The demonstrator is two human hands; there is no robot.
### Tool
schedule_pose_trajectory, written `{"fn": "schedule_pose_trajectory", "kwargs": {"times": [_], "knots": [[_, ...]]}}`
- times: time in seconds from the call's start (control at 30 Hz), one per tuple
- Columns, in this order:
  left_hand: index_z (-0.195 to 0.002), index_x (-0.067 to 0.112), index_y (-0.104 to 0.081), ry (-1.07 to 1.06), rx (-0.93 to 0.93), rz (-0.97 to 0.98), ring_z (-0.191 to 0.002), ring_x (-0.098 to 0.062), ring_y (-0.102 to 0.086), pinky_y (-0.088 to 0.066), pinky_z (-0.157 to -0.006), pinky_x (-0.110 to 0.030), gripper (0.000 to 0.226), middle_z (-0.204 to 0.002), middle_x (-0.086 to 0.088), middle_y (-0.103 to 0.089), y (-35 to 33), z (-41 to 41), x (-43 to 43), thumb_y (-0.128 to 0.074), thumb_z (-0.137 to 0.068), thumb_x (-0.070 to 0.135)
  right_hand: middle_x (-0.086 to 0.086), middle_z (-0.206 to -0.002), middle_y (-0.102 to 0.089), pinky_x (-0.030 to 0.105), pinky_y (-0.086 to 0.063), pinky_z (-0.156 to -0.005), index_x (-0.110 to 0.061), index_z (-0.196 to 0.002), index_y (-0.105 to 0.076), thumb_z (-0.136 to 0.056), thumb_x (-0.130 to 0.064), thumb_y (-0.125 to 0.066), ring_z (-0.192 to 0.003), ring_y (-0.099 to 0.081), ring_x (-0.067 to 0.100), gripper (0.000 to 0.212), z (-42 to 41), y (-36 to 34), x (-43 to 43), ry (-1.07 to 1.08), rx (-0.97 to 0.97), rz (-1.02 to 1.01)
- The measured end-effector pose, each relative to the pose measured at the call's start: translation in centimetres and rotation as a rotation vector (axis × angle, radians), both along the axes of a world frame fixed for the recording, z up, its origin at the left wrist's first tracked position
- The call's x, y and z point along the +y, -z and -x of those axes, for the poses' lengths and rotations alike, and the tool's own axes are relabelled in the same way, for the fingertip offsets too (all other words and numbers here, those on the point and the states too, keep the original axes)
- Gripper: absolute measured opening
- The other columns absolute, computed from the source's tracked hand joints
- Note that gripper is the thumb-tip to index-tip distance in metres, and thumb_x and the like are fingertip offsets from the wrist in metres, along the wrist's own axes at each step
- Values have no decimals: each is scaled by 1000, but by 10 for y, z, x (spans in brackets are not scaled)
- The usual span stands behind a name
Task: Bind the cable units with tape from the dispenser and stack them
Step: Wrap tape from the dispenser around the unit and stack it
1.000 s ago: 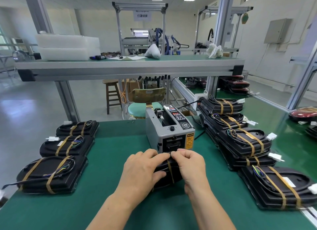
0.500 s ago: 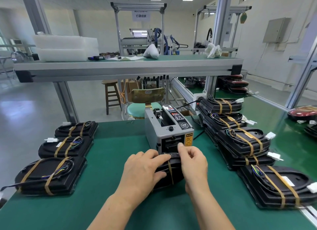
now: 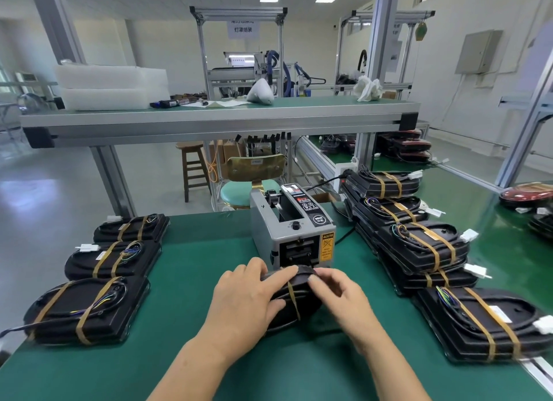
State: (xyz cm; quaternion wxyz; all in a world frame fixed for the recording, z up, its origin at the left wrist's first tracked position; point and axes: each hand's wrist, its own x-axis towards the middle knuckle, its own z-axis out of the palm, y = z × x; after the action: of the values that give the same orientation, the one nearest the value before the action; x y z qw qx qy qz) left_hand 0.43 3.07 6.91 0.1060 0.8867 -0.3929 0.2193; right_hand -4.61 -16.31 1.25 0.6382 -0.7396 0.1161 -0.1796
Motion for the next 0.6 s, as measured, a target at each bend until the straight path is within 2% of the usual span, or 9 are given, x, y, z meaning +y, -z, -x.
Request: {"fn": "schedule_pose_trajectory", "kwargs": {"times": [0.07,0.13,0.23,0.3,0.37,0.43,0.47,0.53,0.6], "knots": [[-130,41,-60,21,-8,28,-72,-19,-59,-47,-62,-33,59,-91,1,-59,-1,0,3,-80,-75,37,-14,-109,-73,16,-50,-86,-31,-115,-65,-70,-44,-82,-103,-67,3,50,5,2,-7,-196,108,50],[-130,40,-60,51,12,85,-72,-18,-58,-47,-63,-32,58,-92,2,-59,-1,1,10,-80,-76,34,-13,-111,-73,17,-49,-89,-29,-120,-62,-68,-37,-86,-106,-67,4,58,5,0,-9,-306,174,91],[-136,49,-50,73,168,238,-84,-11,-52,-45,-75,-31,56,-102,9,-52,-2,0,24,-65,-84,35,-9,-115,-72,21,-49,-94,-28,-123,-60,-72,-19,-84,-110,-66,8,57,0,0,0,-292,101,-35],[-137,50,-47,80,255,329,-92,-6,-47,-42,-85,-34,58,-104,11,-48,-3,0,31,-60,-82,35,-6,-116,-71,25,-49,-96,-30,-122,-59,-72,-16,-81,-112,-65,10,56,-3,0,11,-249,13,-85],[-133,50,-48,120,358,411,-103,-6,-47,-40,-96,-39,56,-107,12,-48,-5,1,33,-55,-78,39,-4,-112,-71,24,-51,-91,-31,-116,-60,-74,-15,-80,-108,-66,10,49,-5,-5,21,-226,-61,-45],[-122,49,-49,150,464,536,-112,-9,-50,-41,-99,-42,47,-112,17,-51,-9,0,32,-54,-75,48,-4,-107,-72,23,-51,-87,-27,-111,-59,-76,-13,-80,-102,-67,10,43,-8,-10,30,-194,-108,35],[-117,45,-49,127,479,582,-112,-7,-51,-42,-100,-42,45,-112,19,-53,-11,0,30,-56,-73,55,-4,-105,-71,23,-52,-87,-26,-109,-58,-77,-13,-81,-100,-67,10,42,-9,-12,34,-177,-125,67],[-115,42,-46,43,415,571,-111,6,-47,-36,-107,-42,54,-108,24,-54,-14,-2,26,-55,-68,68,-6,-101,-71,23,-52,-86,-27,-107,-56,-76,-16,-82,-95,-67,9,42,-12,-16,44,-146,-150,113],[-127,41,-45,3,343,481,-109,14,-41,-21,-116,-43,70,-108,26,-52,-16,-4,25,-50,-66,74,-6,-101,-69,22,-52,-83,-31,-104,-54,-74,-21,-83,-94,-67,9,43,-13,-18,51,-114,-166,155]]}}
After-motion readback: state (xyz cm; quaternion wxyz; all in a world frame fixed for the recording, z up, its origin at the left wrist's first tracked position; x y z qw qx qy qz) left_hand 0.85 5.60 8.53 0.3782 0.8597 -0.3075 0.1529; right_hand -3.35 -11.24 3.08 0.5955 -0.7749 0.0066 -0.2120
